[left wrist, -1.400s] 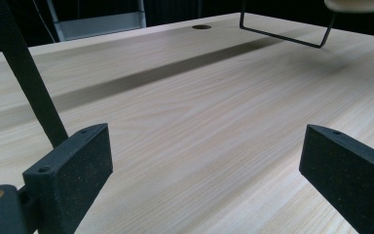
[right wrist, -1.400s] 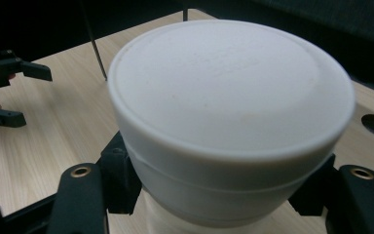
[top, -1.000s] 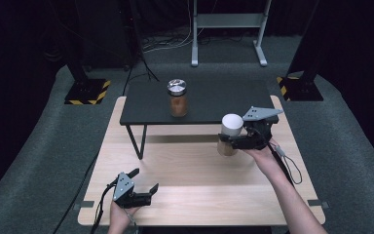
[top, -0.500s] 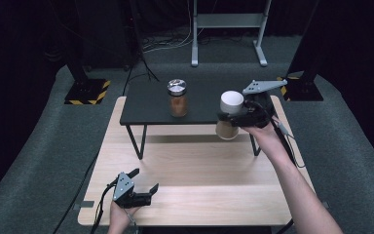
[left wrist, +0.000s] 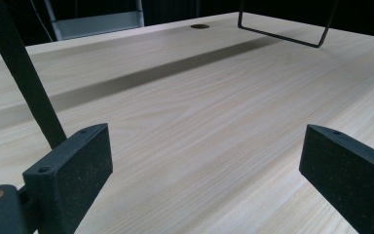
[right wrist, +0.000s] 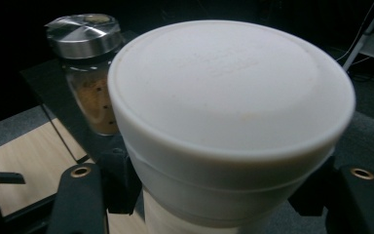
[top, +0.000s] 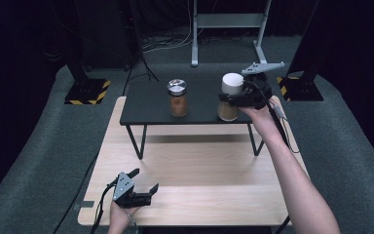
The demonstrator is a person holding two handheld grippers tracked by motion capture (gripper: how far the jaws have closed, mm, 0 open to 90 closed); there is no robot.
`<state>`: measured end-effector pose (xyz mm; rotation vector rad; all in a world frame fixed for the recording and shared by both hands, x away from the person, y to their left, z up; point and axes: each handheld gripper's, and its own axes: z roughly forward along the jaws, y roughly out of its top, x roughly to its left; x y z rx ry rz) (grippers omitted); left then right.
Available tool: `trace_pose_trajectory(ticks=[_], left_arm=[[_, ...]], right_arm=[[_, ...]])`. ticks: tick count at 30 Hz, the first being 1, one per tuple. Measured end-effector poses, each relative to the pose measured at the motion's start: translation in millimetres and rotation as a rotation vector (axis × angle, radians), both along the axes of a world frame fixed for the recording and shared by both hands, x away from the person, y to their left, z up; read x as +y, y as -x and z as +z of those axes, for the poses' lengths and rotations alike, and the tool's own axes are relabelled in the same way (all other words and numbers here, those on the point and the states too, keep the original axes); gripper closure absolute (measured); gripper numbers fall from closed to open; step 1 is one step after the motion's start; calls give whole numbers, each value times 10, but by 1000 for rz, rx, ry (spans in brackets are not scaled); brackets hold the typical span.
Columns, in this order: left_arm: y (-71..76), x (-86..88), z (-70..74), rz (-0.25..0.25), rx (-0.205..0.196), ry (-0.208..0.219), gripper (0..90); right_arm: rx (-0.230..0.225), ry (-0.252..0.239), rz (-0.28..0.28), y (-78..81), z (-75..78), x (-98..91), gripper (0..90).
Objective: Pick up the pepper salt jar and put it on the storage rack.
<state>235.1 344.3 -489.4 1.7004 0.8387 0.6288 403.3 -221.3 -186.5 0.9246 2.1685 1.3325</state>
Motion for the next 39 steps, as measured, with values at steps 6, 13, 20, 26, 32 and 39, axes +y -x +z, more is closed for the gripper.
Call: trace_pose_trajectory(ticks=[6,13,20,26,32,39], left_arm=[[1,2,-1,0,-1,-1,46],[3,1,-4,1,-2,2,46],[5,-2,-3,4,-2,1,46],[7,-5,-3,5,-2,0,46],[13,-9,-3,7,-4,-2,46],[13,-12,-1,10,-3,-3,46]], right_arm=[[4,6,-30,-124,-25,53,341],[10,-11,-27,-180,-98,3,324],[1,-37,-36,-98,-127,-127,161],[-59,9,-19,141,-145,-254,123],[-108,4,30,378,-274,-483,120],[-170,-13,68,696,-613,-821,124]])
